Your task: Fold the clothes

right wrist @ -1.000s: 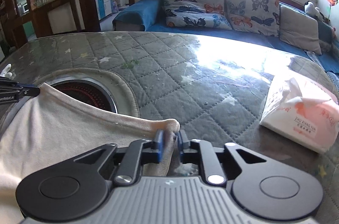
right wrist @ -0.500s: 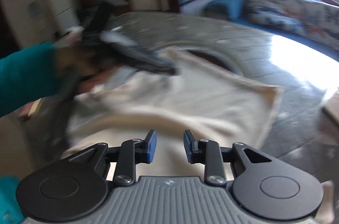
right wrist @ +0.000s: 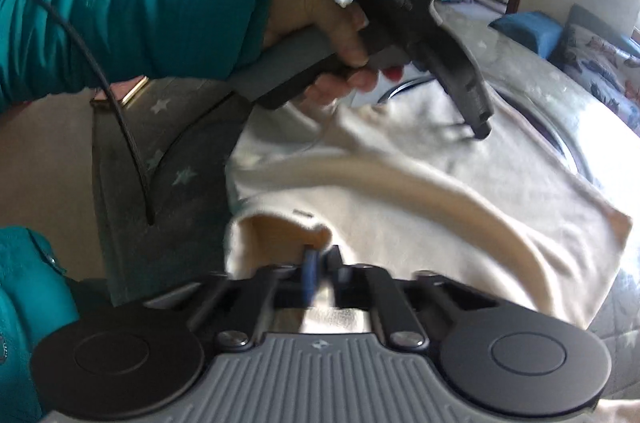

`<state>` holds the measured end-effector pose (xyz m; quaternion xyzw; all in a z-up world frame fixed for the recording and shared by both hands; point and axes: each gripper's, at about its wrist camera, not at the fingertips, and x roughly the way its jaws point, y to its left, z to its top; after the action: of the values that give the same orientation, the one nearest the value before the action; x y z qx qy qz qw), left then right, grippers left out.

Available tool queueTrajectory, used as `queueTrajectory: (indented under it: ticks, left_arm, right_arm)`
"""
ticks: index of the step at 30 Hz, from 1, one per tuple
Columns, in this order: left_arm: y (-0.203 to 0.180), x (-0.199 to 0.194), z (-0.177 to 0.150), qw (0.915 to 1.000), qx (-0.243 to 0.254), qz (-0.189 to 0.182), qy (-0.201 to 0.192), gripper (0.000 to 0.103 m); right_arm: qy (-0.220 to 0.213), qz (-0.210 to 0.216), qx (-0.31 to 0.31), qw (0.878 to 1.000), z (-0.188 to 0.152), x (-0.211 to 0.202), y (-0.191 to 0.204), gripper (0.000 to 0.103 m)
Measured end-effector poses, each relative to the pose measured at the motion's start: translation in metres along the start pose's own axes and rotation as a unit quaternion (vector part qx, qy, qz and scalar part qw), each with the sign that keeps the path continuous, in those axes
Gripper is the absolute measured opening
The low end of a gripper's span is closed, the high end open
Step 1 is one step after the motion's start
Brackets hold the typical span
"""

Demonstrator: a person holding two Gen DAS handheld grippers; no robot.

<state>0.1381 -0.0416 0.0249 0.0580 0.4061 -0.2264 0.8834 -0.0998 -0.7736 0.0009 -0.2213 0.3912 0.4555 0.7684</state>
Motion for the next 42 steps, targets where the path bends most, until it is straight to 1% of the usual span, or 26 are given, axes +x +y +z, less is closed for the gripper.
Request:
queueTrajectory:
  ticks: [8, 10, 12, 14, 15, 17, 18, 20, 23, 25, 29, 33, 34, 35, 36, 37, 39, 40, 41, 42]
  left_arm:
    - [0.002, 0.001, -0.002, 0.9999, -0.002, 0.0, -0.01, 0.015]
    - [0.002, 0.001, -0.002, 0.9999, -0.001, 0.001, -0.012, 0.016]
    - [0.002, 0.001, -0.001, 0.9999, -0.002, 0.002, -0.012, 0.016]
    - [0.002, 0.0, -0.001, 0.9999, -0.005, 0.001, -0.011, 0.018]
    - [0.002, -0.002, -0.002, 0.9999, -0.007, -0.001, -0.011, 0.021]
    - [-0.002, -0.008, -0.005, 0.9999, -0.001, 0.001, -0.012, 0.022]
    - [-0.006, -0.014, -0.007, 0.9998, 0.005, -0.001, -0.017, 0.022]
    - [-0.014, -0.027, -0.013, 0.9994, 0.014, -0.018, -0.027, 0.022]
    - [-0.034, -0.045, -0.024, 0.9978, 0.03, -0.047, -0.034, 0.022]
    - [-0.05, -0.056, -0.036, 0.9959, 0.048, -0.067, -0.035, 0.022]
    - [-0.082, -0.074, -0.061, 0.9902, 0.08, -0.109, -0.036, 0.022]
    - [-0.112, -0.088, -0.083, 0.9816, 0.113, -0.148, -0.043, 0.022]
    - [-0.12, -0.091, -0.088, 0.979, 0.121, -0.158, -0.044, 0.022]
    - [-0.128, -0.095, -0.093, 0.9763, 0.129, -0.168, -0.045, 0.022]
    - [-0.134, -0.096, -0.098, 0.9735, 0.138, -0.177, -0.043, 0.022]
    - [-0.14, -0.097, -0.103, 0.971, 0.145, -0.186, -0.041, 0.022]
    - [-0.148, -0.096, -0.112, 0.9674, 0.151, -0.201, -0.033, 0.022]
    - [-0.15, -0.095, -0.115, 0.9664, 0.15, -0.207, -0.027, 0.022]
    - [-0.153, -0.093, -0.119, 0.9657, 0.148, -0.213, -0.019, 0.022]
    - [-0.156, -0.093, -0.122, 0.9644, 0.151, -0.216, -0.015, 0.022]
  right_arm:
    - [0.025, 0.039, -0.029, 0.999, -0.018, -0.019, 0.015, 0.002]
    - [0.029, 0.041, -0.013, 0.999, -0.02, -0.016, 0.013, 0.003]
    - [0.027, 0.049, 0.012, 0.998, -0.022, -0.016, 0.01, 0.009]
    - [0.02, 0.056, 0.031, 0.998, -0.023, -0.022, 0.007, 0.01]
    - [0.015, 0.057, 0.04, 0.997, -0.025, -0.025, 0.006, 0.011]
    - [0.008, 0.056, 0.063, 0.996, -0.028, -0.036, -0.002, 0.011]
    - [0.003, 0.052, 0.076, 0.996, -0.031, -0.041, -0.006, 0.012]
    - [-0.004, 0.035, 0.105, 0.994, -0.037, -0.05, -0.017, 0.012]
    - [-0.013, -0.007, 0.149, 0.989, -0.052, -0.066, -0.037, 0.012]
    - [-0.019, -0.04, 0.178, 0.983, -0.062, -0.076, -0.052, 0.012]
    - [-0.03, -0.111, 0.235, 0.965, -0.083, -0.094, -0.086, 0.012]
    - [-0.038, -0.178, 0.304, 0.935, -0.108, -0.104, -0.132, 0.012]
    - [-0.039, -0.187, 0.315, 0.93, -0.111, -0.105, -0.138, 0.012]
    - [-0.041, -0.198, 0.334, 0.921, -0.116, -0.105, -0.149, 0.012]
    - [-0.043, -0.209, 0.354, 0.91, -0.122, -0.105, -0.162, 0.013]
    - [-0.05, -0.218, 0.381, 0.897, -0.132, -0.105, -0.178, 0.016]
    - [-0.056, -0.227, 0.414, 0.88, -0.14, -0.101, -0.196, 0.021]
    - [-0.06, -0.228, 0.426, 0.873, -0.143, -0.099, -0.202, 0.021]
    - [-0.063, -0.227, 0.433, 0.87, -0.146, -0.096, -0.209, 0.021]
    - [-0.064, -0.229, 0.438, 0.867, -0.147, -0.093, -0.213, 0.023]
